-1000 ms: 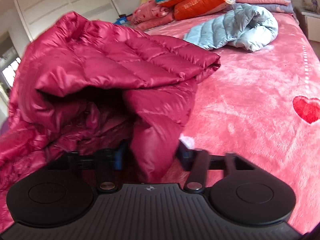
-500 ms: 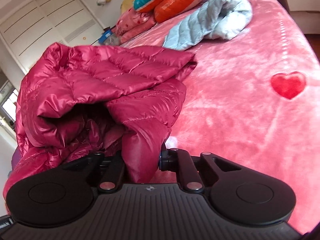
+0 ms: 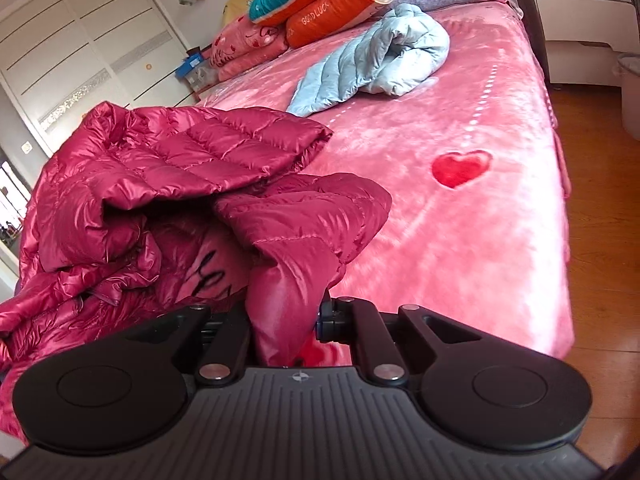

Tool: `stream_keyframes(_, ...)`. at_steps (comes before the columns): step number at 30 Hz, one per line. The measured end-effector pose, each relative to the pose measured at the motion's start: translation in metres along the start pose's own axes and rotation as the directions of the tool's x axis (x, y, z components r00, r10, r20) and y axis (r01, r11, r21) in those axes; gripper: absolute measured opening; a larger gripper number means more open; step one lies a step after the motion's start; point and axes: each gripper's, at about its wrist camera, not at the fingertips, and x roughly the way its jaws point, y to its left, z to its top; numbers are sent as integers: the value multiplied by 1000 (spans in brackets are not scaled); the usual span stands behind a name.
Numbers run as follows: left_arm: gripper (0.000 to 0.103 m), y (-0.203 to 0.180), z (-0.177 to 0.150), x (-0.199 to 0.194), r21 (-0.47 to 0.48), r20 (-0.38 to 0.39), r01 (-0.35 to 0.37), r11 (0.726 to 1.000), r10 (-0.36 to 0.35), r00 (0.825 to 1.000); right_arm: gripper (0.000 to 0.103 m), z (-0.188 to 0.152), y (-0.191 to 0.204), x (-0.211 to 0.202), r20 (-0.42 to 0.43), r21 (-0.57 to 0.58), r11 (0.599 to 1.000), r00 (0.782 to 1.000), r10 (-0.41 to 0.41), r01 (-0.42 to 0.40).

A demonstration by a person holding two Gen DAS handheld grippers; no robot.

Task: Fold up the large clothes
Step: 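Grasp the magenta jacket with the left gripper while the right gripper grasps another part, then lift the jacket with both grippers and shake it out in the air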

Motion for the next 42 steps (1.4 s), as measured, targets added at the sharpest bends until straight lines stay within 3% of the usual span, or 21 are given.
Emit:
stream_keyframes(10,3,30,-23,-66,-14,-6,-9,1000,9,1000,11,-16,13,-30,-113,-78,994,991,67,-76)
stream_keyframes(18,3,60,-40,-107,-58,-11,-37,998,37,999,15,-28,27,-60,-203,-133,976,969,142,-171)
stream_keyframes(21,3,69,-44,-115,-83,-11,-46,995,45,999,24,-24,26,-64,-201,-136,974,967,154,-183)
stream_keyframes(23,3,74,-45,-116,-97,-8,-51,994,50,999,37,-21,27,-69,-174,-142,973,972,156,-181)
stream_keyframes(27,3,78,-49,-119,-110,2,-52,993,52,999,51,-8,33,-71,-120,-170,965,976,181,-200)
stream_keyframes(29,3,78,-49,-120,-107,9,-58,993,59,998,72,-3,40,-68,-97,-193,962,979,177,-193)
stream_keyframes(33,3,86,-51,-124,-133,8,-76,988,77,997,98,5,57,-71,-32,-292,943,988,154,-157)
stream_keyframes(35,3,89,-52,-124,-145,6,-81,986,83,997,101,6,58,-71,-5,-316,940,991,135,-130)
stream_keyframes(37,3,89,-52,-123,-148,5,-82,986,84,996,101,9,59,-58,-46,-296,935,981,187,-192)
stream_keyframes(42,3,87,-50,-123,-149,5,-85,985,87,996,101,6,64,-4,-174,-164,913,921,347,-375)
